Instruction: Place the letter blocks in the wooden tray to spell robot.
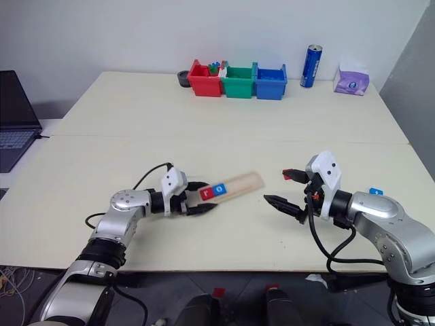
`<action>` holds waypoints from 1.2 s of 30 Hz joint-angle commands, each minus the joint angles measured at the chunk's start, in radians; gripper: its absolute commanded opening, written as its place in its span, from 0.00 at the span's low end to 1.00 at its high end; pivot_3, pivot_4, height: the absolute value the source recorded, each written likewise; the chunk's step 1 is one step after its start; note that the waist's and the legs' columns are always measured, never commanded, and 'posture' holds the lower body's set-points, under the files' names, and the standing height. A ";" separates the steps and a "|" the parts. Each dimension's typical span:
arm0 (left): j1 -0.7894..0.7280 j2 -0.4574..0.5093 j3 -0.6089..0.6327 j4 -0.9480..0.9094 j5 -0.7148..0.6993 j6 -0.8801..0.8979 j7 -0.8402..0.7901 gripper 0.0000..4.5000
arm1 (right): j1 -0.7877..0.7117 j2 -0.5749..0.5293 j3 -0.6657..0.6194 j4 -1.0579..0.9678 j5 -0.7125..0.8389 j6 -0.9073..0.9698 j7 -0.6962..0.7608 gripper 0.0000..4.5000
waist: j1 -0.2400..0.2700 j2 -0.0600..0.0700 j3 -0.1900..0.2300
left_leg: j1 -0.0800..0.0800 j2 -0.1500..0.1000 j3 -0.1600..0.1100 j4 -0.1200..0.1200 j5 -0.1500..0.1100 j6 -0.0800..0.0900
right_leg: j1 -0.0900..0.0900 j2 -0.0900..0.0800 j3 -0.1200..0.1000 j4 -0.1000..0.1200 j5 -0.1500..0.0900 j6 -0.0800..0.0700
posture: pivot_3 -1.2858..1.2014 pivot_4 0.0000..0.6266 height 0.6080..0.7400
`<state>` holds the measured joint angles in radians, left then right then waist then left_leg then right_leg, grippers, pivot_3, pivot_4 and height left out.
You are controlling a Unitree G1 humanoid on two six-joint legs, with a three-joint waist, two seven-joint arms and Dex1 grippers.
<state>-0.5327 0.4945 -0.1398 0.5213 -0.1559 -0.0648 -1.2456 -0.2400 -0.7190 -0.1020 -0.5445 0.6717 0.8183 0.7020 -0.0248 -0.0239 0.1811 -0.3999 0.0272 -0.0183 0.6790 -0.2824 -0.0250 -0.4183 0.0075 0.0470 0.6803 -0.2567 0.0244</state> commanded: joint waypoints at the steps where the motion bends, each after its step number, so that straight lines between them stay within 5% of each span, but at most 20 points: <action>1: -0.009 0.029 -0.042 -0.003 -0.006 -0.046 -0.138 0.75 | 0.015 -0.031 -0.034 -0.050 0.028 -0.020 0.039 1.00 | -0.001 0.000 0.000 | 0.000 0.000 0.000 0.000 0.000 0.000 | 0.000 0.000 0.000 0.000 0.000 0.000 | 0.52 0.24 1.00; 21: -0.132 0.029 -0.059 0.275 0.039 -0.285 -0.271 0.75 | 0.065 -0.051 -0.024 -0.075 0.027 -0.048 0.056 1.00 | -0.002 0.000 0.000 | 0.001 0.000 -0.003 0.000 0.000 0.000 | 0.002 0.002 -0.003 0.000 -0.001 -0.001 | 0.52 0.24 1.00; 25: -0.126 0.029 -0.055 0.264 0.030 -0.274 -0.279 0.99 | 0.063 -0.050 -0.020 -0.074 0.027 -0.047 0.058 1.00 | -0.002 0.000 0.000 | 0.001 0.000 -0.004 0.000 0.000 0.000 | 0.002 0.002 -0.003 0.000 -0.001 -0.001 | 0.52 0.24 1.00; 36: -0.115 0.113 -0.019 0.121 -0.008 -0.158 -0.305 0.99 | 0.041 -0.039 -0.029 -0.051 0.046 -0.028 0.047 1.00 | -0.005 0.000 0.000 | 0.001 0.001 -0.004 0.000 0.000 0.000 | 0.002 0.002 -0.003 0.000 -0.001 -0.001 | 0.52 0.24 1.00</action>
<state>-0.6389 0.5672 -0.1876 0.7031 -0.1434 -0.2576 -1.5293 -0.1849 -0.7615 -0.1046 -0.5823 0.6915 0.7935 0.7541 -0.0301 -0.0240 0.1811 -0.3990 0.0283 -0.0223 0.6792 -0.2823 -0.0248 -0.4162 0.0094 0.0437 0.6805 -0.2574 0.0237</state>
